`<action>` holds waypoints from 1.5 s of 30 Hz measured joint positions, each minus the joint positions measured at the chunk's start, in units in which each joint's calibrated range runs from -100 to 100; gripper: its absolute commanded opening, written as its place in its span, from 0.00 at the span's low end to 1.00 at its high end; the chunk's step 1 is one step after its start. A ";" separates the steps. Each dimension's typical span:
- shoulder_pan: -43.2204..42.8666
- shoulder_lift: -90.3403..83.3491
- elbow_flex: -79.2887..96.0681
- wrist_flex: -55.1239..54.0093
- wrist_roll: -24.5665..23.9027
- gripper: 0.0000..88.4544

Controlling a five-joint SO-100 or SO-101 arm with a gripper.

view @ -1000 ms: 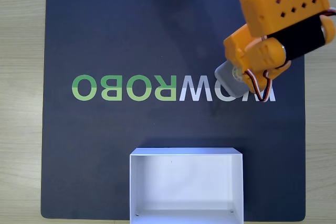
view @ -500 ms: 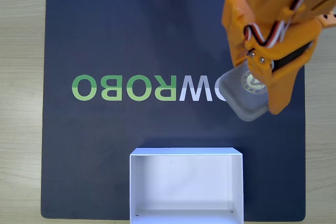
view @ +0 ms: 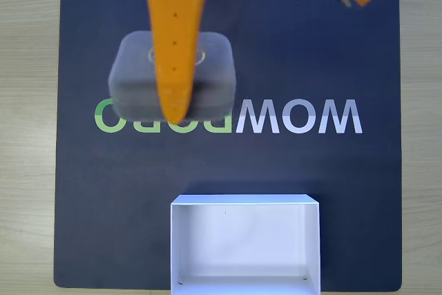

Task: Grab the usb to bin

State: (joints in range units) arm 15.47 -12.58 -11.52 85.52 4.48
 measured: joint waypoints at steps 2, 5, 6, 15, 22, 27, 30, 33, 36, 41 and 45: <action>-0.18 -0.09 0.00 0.00 0.00 0.15; -0.53 1.85 0.00 -1.90 0.00 0.15; -0.27 3.33 -0.09 -3.19 0.00 0.15; -4.16 26.27 -11.48 -12.67 0.00 0.15; -7.43 49.49 -26.57 -16.81 0.00 0.15; -8.49 62.07 -36.51 -17.07 0.00 0.15; -8.66 66.23 -39.58 -17.07 0.00 0.16; -9.02 67.53 -41.21 -17.07 0.05 0.16; -9.02 67.72 -41.57 -17.07 0.21 0.16; -9.02 67.72 -41.57 -17.07 0.21 0.23; -9.02 67.72 -41.57 -17.07 0.21 0.25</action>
State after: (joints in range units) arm 6.45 55.13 -53.10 68.45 4.69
